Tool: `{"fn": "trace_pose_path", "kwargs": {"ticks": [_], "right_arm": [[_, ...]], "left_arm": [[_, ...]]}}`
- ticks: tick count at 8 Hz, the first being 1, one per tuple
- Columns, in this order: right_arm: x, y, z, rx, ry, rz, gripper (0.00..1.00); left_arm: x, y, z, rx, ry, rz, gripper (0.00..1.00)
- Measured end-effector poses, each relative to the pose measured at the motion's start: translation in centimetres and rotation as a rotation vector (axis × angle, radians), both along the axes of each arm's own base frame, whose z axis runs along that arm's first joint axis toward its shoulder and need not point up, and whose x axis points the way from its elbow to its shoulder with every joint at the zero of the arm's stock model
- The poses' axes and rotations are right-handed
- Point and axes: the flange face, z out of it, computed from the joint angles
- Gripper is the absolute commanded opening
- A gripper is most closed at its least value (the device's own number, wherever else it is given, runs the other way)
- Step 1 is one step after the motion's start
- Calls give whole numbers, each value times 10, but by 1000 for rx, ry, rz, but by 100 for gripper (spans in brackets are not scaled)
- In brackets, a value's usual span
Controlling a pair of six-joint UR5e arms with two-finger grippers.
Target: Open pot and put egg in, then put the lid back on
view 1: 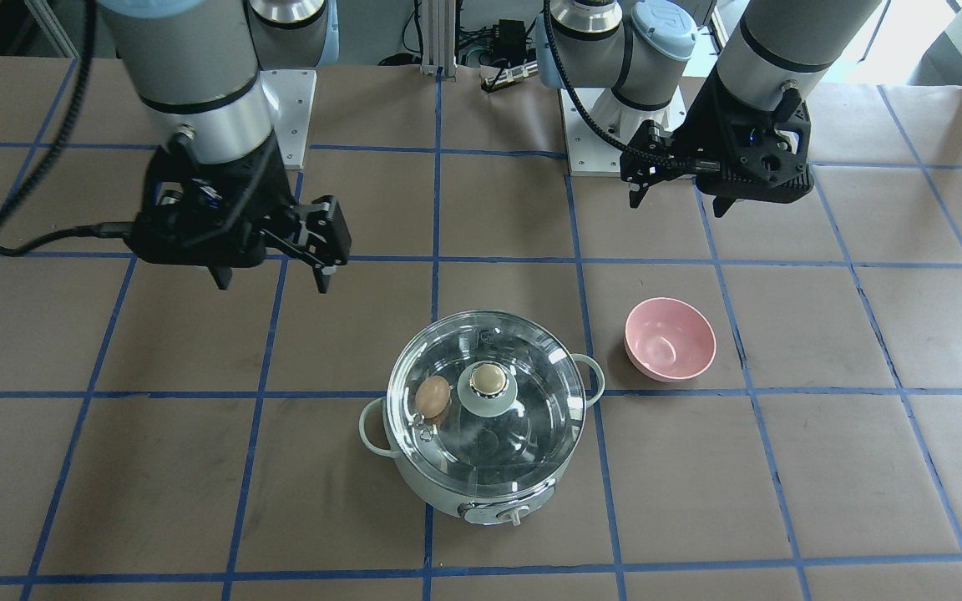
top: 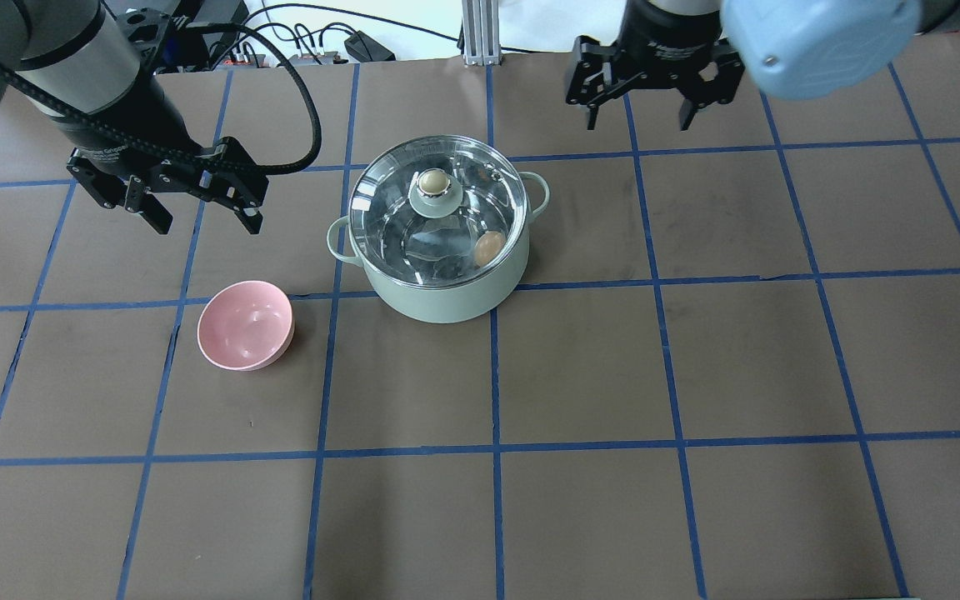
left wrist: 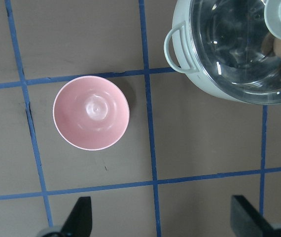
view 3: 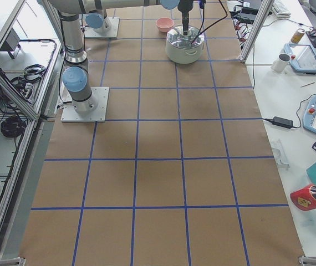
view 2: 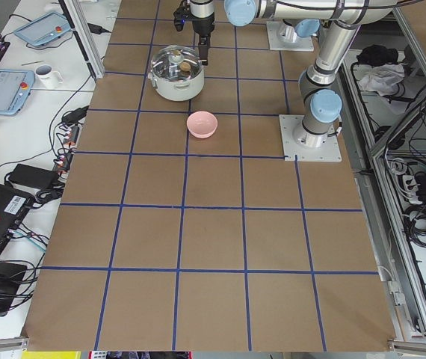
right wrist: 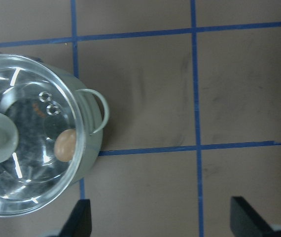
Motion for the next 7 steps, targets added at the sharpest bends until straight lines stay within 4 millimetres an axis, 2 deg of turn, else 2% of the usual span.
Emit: {"fn": "trace_pose_path", "kwargs": {"ticks": [1,2,3,4,7], "right_arm": [[-38,1,10,12,13,4,100],[-66,5,15,26,20,-4,100],[-83,12,18,38,24,-13,100],[-90,18,17,51,25,-17,100],[-93,23,12,69,16,-19,100]], "left_arm": [[0,0,0,0,0,0,100],[-1,0,0,-1,1,0,100],[-1,0,0,-1,1,0,100],[-1,0,0,-1,1,0,100],[-1,0,0,-1,1,0,100]]}}
